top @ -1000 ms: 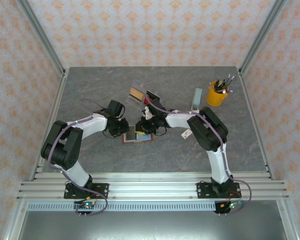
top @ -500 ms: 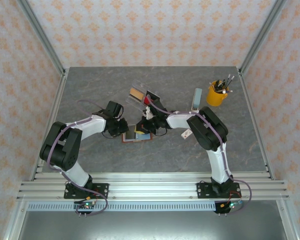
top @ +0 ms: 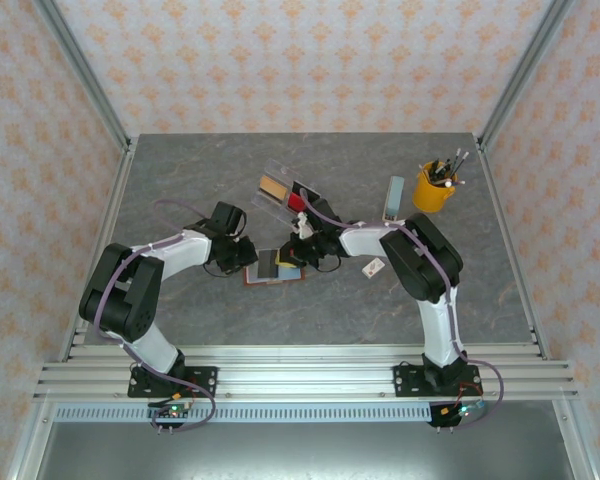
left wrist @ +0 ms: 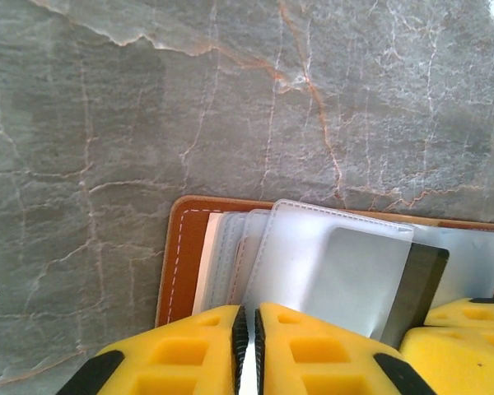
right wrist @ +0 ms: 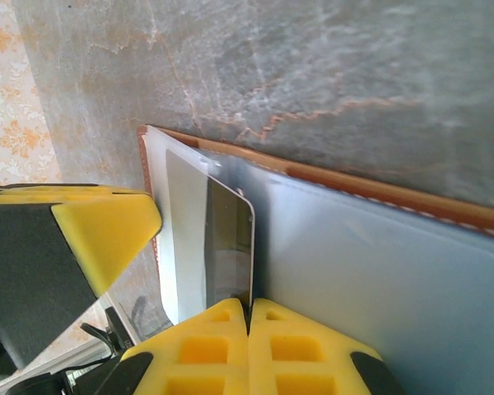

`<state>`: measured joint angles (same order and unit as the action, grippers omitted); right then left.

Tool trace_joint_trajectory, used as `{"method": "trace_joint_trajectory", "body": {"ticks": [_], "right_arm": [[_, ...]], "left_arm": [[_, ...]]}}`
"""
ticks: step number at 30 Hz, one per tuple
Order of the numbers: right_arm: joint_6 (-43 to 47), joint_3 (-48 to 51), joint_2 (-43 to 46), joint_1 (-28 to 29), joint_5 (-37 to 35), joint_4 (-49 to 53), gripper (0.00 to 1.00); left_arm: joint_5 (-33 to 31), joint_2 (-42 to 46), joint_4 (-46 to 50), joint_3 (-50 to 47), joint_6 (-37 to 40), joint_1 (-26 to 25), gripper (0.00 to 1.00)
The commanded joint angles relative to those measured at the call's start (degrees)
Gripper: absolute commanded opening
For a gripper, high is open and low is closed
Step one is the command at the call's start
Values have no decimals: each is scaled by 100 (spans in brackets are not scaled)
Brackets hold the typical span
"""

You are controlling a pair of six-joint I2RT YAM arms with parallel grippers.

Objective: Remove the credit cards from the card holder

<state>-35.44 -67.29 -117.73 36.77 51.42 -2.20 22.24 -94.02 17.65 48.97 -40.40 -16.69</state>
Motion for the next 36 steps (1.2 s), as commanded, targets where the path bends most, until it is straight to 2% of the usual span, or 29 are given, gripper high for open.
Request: {"method": "trace_joint_trajectory", "body": {"ticks": [1,8,12,20,24,36], "right_arm": [[231,141,193,-65,-207,295,0],[156,34,74,-48,-185,249,4],[114,10,21,-30,-225,244,7],[119,-30,-21,-19,-165,220,17],[75,-39,-53,5,-93,122,20],[-186,-184,-229,155,-79,-136,20]], "left_arm": [[-146,15,607,-13,189,95,17],[512,503,353,238,153,65,17],[503,498,394,341,199,-44,15],[525,-209,268,349,138,-176,9],[213,-327,528,419,199,-177,8],[87,-407,494,182,147,-177,8]]}}
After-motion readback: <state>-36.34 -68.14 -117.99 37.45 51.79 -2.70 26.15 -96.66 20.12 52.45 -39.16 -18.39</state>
